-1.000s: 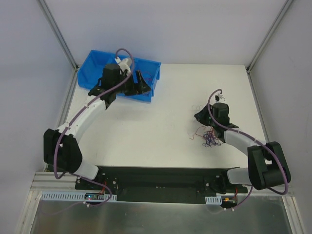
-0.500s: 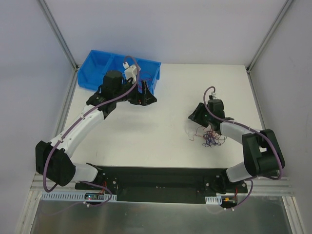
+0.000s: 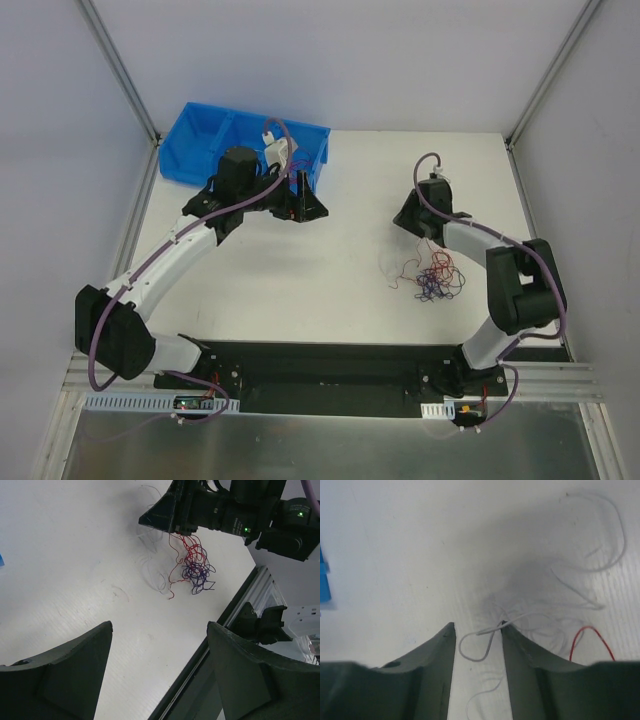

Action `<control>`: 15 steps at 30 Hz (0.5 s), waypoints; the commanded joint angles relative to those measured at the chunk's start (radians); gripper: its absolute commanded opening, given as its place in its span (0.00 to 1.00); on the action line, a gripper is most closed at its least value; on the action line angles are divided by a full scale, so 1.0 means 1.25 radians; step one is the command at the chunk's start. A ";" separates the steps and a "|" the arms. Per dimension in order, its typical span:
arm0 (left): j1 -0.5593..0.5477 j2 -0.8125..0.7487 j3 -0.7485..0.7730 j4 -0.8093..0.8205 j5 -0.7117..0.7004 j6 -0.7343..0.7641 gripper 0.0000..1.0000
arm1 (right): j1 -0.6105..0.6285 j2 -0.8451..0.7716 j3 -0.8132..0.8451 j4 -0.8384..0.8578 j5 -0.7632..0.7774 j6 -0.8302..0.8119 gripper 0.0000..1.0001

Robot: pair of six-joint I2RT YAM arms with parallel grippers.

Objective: Untangle the cables

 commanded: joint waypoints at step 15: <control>-0.090 0.189 0.008 0.044 0.012 0.065 0.67 | 0.093 0.047 -0.201 0.806 -0.404 0.200 0.01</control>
